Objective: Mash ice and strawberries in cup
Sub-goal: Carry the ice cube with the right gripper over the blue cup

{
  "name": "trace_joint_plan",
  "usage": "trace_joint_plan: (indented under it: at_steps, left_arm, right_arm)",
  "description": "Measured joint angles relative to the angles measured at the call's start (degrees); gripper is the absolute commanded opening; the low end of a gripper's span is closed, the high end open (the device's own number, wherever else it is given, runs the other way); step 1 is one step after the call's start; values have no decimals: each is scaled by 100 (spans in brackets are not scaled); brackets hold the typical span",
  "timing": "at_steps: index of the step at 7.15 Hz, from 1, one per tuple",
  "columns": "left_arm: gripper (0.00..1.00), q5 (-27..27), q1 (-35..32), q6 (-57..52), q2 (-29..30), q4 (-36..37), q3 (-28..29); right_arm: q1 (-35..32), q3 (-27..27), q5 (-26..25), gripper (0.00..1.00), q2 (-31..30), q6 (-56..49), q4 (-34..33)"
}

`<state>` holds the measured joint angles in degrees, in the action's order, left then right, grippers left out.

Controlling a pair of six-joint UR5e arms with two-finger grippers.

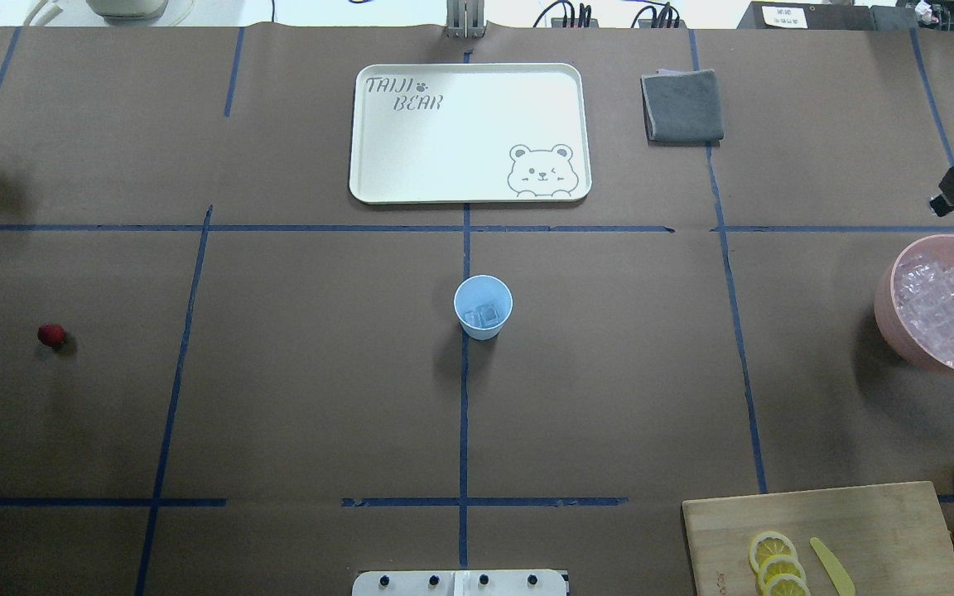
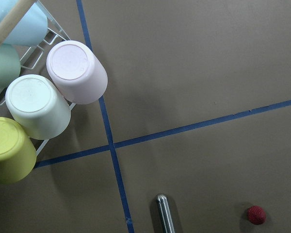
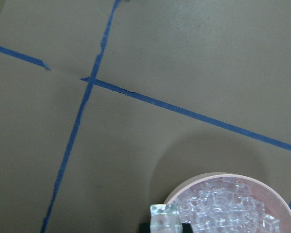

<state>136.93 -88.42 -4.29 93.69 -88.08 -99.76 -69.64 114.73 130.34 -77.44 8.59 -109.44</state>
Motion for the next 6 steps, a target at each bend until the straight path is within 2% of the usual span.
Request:
trace_joint_plan:
  at_steps: [1, 3, 5, 6]
  left_arm:
    - [100, 0, 0, 4, -2, 1, 3]
    - [100, -2, 6, 6, -7, 1, 17]
    - [100, -10, 11, 1, -8, -3, 19]
    - [100, -14, 15, -1, -8, -3, 19]
  right_arm:
    - [337, -18, 1, 0, 689, 514, -464]
    - [1234, -99, -69, 0, 1719, 2161, -746]
    - [2293, -417, -591, 0, 2577, 3821, -583]
    - [2740, -826, -930, 0, 2914, 4497, -138]
